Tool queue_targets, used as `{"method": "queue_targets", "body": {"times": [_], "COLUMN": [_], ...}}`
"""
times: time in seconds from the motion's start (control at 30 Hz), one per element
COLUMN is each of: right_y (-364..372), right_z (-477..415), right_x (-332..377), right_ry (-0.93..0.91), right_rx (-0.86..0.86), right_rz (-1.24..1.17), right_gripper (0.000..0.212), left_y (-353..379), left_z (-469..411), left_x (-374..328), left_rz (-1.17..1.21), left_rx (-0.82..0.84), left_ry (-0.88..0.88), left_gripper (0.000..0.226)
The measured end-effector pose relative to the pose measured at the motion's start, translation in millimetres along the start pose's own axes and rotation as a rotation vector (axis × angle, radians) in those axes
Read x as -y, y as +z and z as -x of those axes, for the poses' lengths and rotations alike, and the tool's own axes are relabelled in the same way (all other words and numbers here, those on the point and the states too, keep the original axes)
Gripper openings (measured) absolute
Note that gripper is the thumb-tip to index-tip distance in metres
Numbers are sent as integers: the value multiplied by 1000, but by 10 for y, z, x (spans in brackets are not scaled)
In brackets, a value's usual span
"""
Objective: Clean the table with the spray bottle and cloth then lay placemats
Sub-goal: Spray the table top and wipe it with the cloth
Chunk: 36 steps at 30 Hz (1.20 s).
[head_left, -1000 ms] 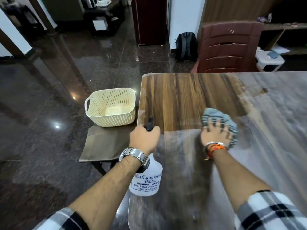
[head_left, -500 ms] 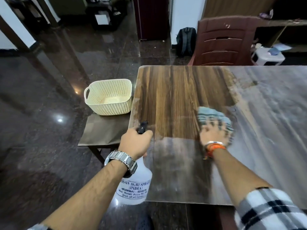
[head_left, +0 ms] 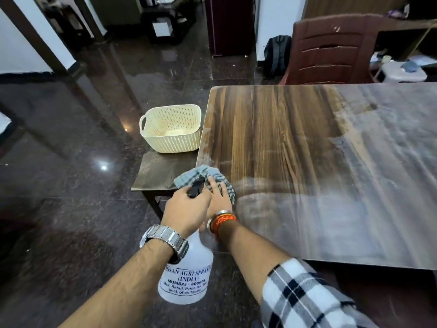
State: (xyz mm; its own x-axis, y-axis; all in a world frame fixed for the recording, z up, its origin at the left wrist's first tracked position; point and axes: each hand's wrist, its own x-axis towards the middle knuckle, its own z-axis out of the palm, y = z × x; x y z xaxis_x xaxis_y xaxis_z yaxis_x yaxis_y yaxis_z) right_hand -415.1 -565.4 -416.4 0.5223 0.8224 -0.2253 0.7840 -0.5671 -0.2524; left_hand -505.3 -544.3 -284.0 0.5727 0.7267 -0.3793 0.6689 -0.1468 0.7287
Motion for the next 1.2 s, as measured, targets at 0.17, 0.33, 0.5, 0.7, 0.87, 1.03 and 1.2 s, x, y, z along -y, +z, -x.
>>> {"method": "queue_targets", "body": {"times": [0.17, 0.33, 0.5, 0.7, 0.87, 1.03, 1.2], "right_y": [79, -79, -25, 333, 521, 376, 259], "right_z": [364, 940, 788, 462, 936, 1510, 1698], "right_x": [-575, -1723, -1128, 609, 529, -716, -1108], "right_ry": [262, 932, 867, 219, 212, 734, 1012], "right_rx": [-160, -258, -245, -84, -157, -270, -276], "right_rz": [-79, -229, -209, -4, -35, -98, -262], "right_gripper": [53, 53, 53, 62, 55, 52, 51], "left_y": [-99, -148, -312, -449, -340, -221, -106], "left_z": [110, 256, 313, 385, 482, 580, 602], "left_x": [108, 260, 442, 632, 682, 601, 533], "left_rz": [-4, 4, -10, -39, -36, -43, -19], "left_rx": [52, 103, 103, 44, 90, 196, 199], "left_ry": [-17, 23, 41, 43, 33, 31, 44], "left_gripper": [22, 18, 16, 24, 24, 18, 24]}}
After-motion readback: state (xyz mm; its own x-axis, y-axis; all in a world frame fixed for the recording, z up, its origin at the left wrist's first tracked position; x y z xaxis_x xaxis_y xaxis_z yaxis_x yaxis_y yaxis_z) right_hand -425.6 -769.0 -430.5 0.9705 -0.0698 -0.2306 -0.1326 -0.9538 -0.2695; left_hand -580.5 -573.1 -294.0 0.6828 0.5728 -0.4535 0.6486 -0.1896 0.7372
